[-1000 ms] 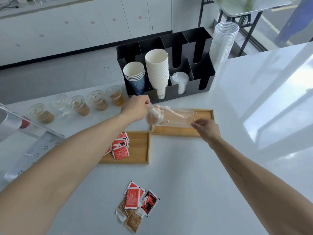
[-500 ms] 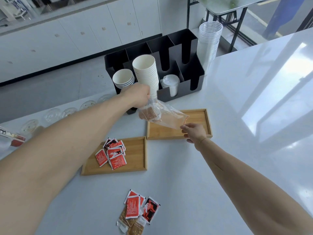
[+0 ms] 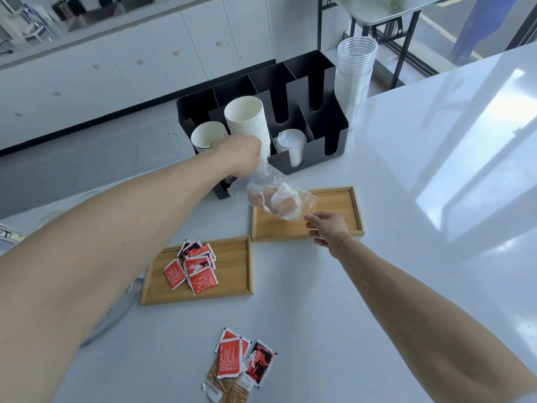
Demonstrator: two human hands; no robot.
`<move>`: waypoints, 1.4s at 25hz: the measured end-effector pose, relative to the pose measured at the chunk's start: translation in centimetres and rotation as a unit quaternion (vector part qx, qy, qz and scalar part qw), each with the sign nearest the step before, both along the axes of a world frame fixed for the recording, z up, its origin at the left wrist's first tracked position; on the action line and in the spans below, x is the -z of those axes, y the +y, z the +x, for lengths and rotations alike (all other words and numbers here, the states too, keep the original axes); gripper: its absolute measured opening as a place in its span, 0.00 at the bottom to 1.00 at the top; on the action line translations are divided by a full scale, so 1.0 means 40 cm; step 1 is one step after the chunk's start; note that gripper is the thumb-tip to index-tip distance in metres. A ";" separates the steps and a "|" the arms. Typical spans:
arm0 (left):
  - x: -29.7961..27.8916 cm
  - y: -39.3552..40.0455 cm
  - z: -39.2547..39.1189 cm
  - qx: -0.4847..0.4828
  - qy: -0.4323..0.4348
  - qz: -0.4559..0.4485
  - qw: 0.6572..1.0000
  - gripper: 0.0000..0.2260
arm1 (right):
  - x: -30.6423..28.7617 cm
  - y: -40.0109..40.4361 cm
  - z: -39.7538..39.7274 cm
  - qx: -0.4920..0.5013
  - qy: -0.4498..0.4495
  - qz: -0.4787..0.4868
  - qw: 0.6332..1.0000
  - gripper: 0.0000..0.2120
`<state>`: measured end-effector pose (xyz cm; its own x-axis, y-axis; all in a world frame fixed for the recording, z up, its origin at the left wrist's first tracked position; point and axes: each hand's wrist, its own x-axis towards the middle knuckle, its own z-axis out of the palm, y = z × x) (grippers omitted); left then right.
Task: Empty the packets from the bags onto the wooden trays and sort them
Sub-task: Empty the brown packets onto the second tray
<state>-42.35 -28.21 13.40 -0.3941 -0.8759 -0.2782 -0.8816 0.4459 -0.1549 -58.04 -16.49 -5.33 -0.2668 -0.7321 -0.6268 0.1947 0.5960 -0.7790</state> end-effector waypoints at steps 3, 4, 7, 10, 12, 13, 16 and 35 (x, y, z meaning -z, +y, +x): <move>-0.010 0.001 -0.008 0.003 0.011 0.003 1.000 0.08 | -0.003 -0.003 0.002 0.006 -0.002 -0.006 1.000 0.04; -0.013 0.001 -0.012 0.003 0.015 0.004 1.000 0.07 | -0.006 -0.004 0.003 0.007 -0.005 -0.008 1.000 0.03; -0.023 0.001 -0.027 0.004 0.023 0.006 1.000 0.04 | -0.013 -0.008 0.006 0.013 -0.019 -0.011 1.000 0.04; -0.033 0.001 -0.039 0.003 0.028 0.001 1.000 0.06 | -0.024 -0.011 0.003 0.015 -0.024 -0.014 1.000 0.06; -0.045 -0.001 -0.044 0.002 0.032 0.000 0.999 0.07 | -0.033 -0.012 0.004 0.012 -0.026 -0.015 0.999 0.06; -0.051 -0.001 -0.045 0.002 0.031 -0.001 1.000 0.07 | -0.037 -0.014 0.007 0.011 -0.029 -0.016 0.999 0.06; -0.074 0.003 -0.052 0.003 0.013 -0.016 1.000 0.09 | -0.048 -0.025 0.021 0.002 -0.038 -0.023 0.999 0.06; -0.065 0.046 -0.134 0.046 0.262 0.026 0.964 0.08 | -0.032 -0.028 0.038 -0.030 -0.157 -0.007 0.987 0.05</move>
<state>-47.69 -26.37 15.98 -0.5678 -0.8208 -0.0624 -0.7891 0.5212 0.3251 -56.53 -17.60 -4.05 -0.0178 -0.7498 -0.6614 0.3922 0.6033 -0.6944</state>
